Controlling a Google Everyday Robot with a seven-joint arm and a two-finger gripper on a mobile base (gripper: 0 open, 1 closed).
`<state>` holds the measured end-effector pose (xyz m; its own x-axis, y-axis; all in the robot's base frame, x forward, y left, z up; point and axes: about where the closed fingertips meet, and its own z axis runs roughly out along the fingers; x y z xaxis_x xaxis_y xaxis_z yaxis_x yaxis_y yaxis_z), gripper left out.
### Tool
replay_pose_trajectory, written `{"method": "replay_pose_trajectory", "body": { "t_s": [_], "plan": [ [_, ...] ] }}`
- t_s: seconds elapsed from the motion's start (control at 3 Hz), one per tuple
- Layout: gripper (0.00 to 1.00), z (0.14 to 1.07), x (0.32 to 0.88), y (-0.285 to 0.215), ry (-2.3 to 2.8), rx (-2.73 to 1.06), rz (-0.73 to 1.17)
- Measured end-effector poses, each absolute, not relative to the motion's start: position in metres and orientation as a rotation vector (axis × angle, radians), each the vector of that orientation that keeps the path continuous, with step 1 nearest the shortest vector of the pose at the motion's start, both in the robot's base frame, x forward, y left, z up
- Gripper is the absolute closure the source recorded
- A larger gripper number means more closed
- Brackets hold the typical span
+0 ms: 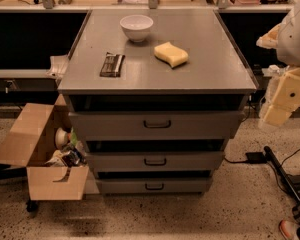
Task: Open top drawer
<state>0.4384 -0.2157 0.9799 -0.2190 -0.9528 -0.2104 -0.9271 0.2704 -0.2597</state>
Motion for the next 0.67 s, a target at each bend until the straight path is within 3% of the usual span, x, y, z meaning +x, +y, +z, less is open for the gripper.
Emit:
{"method": "replay_pose_trajectory", "body": {
  "t_s": [0.67],
  "plan": [
    [0.00,0.947,0.442,-0.209,2.179,-1.799,-0.099]
  ]
}}
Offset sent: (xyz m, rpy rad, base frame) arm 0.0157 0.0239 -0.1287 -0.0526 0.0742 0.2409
